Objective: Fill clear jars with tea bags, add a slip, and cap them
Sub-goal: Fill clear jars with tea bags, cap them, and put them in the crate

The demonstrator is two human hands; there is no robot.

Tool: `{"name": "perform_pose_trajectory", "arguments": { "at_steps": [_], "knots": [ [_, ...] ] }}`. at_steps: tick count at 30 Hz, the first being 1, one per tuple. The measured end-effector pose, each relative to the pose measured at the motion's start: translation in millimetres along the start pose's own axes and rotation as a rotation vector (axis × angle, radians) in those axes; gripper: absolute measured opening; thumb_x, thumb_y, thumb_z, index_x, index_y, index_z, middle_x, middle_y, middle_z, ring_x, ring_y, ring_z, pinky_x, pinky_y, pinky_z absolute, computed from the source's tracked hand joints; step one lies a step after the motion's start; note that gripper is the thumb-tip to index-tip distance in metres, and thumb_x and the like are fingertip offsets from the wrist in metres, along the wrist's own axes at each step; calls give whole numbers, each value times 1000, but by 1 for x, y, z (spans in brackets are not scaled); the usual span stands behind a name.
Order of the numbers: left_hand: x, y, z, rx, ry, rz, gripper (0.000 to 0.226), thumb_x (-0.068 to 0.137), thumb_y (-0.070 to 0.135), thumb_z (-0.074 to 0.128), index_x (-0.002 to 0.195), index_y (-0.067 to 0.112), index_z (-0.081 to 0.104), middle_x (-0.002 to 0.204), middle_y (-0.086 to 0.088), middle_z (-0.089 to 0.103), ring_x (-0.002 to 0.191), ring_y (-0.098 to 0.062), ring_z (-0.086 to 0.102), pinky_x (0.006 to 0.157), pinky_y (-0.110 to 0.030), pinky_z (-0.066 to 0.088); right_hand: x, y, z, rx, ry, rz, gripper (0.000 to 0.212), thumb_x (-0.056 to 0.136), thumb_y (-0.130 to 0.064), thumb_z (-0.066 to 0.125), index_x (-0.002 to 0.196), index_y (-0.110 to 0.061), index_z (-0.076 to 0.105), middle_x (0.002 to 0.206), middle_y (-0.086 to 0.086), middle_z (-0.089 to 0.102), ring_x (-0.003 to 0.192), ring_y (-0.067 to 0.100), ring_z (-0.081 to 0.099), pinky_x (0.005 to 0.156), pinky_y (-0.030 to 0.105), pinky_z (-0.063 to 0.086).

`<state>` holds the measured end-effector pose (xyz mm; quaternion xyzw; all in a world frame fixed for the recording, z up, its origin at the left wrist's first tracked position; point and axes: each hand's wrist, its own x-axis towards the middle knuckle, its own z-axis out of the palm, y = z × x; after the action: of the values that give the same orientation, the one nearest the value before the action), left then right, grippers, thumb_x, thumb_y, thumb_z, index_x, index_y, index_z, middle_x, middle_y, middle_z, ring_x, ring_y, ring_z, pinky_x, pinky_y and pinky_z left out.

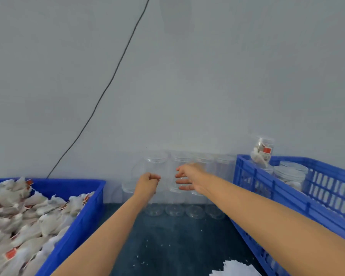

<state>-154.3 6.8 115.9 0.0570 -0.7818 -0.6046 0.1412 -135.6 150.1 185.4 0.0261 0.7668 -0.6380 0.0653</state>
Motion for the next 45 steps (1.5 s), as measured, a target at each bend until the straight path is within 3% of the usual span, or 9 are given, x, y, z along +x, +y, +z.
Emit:
{"name": "perform_pose_trajectory", "arguments": {
  "at_steps": [5, 12, 17, 23, 28, 34, 37, 40, 45],
  "knots": [
    [34, -25, -31, 230, 16, -2, 29, 89, 1, 53, 118, 4, 54, 123, -12, 60, 111, -27, 56, 89, -31, 43, 40, 16, 33, 8, 65, 44, 31, 93, 0, 44, 122, -2, 55, 113, 14, 55, 107, 28, 59, 89, 41, 52],
    [61, -31, -25, 152, -107, -57, 83, 85, 7, 67, 151, 9, 17, 153, -9, 32, 136, -27, 38, 104, -30, 32, 66, 26, 53, -3, 58, 81, 39, 94, -4, 48, 132, -6, 44, 137, 15, 45, 122, 31, 49, 88, 40, 47],
    [68, -41, -9, 32, -146, -28, 87, 85, 2, 68, 153, 10, 16, 158, -6, 25, 141, -25, 30, 109, -30, 28, 71, 29, 59, -19, -26, 43, 55, 93, -7, 48, 144, -16, 29, 144, 8, 36, 125, 26, 40, 99, 43, 42],
    [49, -47, 5, -45, 2, 8, 96, 77, 6, 78, 152, 16, 20, 155, -6, 18, 136, -27, 34, 111, -39, 31, 60, 34, 57, -3, -60, 1, 46, 92, -8, 47, 134, -18, 33, 118, 2, 41, 111, 21, 44, 102, 42, 42],
    [-2, -48, 3, 132, 172, 98, 100, 58, 34, 91, 141, 21, 38, 137, -6, 30, 129, -28, 36, 108, -42, 35, 19, 46, 42, -114, -159, -132, 49, 88, -7, 51, 133, -18, 34, 122, 6, 54, 104, 17, 55, 74, 22, 45],
    [-90, -67, 11, 70, 176, 237, 95, 51, 41, 92, 131, 24, 43, 127, 7, 51, 117, -15, 51, 100, -42, 45, -40, 93, 3, -81, -380, -135, 74, 86, -24, 71, 138, -35, 21, 116, -1, 61, 97, 14, 66, 90, 36, 55],
    [-123, -79, 14, 133, 174, 258, 92, 48, 40, 92, 127, 23, 48, 120, 10, 56, 112, -13, 53, 94, -36, 47, -64, 116, -4, 46, -281, -174, 83, 78, -37, 76, 141, -36, 21, 132, -2, 53, 112, 16, 61, 91, 37, 55],
    [-147, -92, 14, 270, 181, 290, 92, 51, 38, 90, 131, 22, 48, 125, 9, 52, 115, -15, 46, 96, -29, 39, -80, 128, -3, 30, -147, -213, 98, 61, -57, 70, 144, -31, 24, 127, -2, 55, 112, 17, 60, 97, 39, 51],
    [-168, -106, 12, 512, 164, 401, 95, 55, 46, 86, 138, 20, 47, 127, 5, 50, 115, -18, 45, 99, -33, 38, -91, 148, 14, -82, 22, -245, 63, 82, -52, 63, 131, -20, 42, 125, 3, 47, 111, 17, 56, 93, 29, 48]
  ]
}}
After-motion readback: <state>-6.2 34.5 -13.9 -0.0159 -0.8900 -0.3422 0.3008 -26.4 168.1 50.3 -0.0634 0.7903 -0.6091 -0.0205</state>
